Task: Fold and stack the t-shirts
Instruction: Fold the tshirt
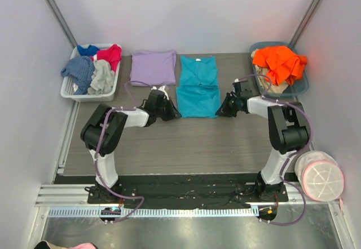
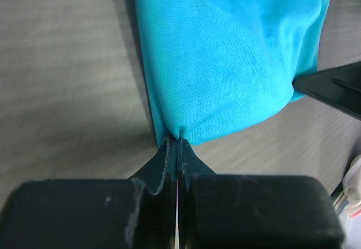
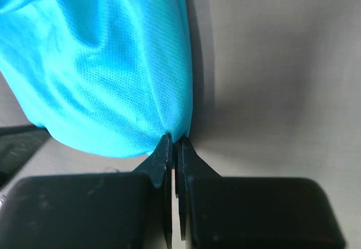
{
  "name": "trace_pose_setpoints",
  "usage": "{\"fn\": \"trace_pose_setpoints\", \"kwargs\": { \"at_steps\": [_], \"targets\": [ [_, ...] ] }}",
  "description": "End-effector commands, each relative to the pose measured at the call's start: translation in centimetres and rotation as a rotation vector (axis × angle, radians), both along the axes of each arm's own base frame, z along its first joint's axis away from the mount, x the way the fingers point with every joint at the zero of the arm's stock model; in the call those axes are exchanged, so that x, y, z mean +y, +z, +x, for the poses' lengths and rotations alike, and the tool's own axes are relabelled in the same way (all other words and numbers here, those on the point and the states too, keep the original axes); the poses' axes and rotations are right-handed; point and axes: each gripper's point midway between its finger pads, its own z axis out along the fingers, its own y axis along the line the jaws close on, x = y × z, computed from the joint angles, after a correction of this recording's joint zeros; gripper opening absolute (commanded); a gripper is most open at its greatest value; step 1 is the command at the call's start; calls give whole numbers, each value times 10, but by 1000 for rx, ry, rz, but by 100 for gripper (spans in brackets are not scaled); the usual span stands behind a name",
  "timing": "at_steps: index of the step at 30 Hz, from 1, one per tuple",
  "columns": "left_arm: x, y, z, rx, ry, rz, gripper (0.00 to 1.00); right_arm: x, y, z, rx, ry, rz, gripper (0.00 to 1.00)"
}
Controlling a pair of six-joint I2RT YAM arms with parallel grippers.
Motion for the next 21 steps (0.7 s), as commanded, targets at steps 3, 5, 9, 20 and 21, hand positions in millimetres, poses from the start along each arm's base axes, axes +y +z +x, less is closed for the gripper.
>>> {"fn": "trace_pose_setpoints", "kwargs": {
  "at_steps": [3,5,9,20,21],
  "targets": [
    [24,22,-44,-11,-6,15,0,-6,18,-64,86,37,-72,1],
    [32,39,-54,-33,10,4,0,-4,29,-82,83,50,-80,1],
    [49,50,-86,-42,36,18,0,0,43,-110,76,72,-109,1],
    [82,87,-157,-86,89,45,0,33,42,-169,118,169,-115,1],
    [85,95,-160,-107,105,29,0,36,40,-174,119,183,-122,1]
  ]
}}
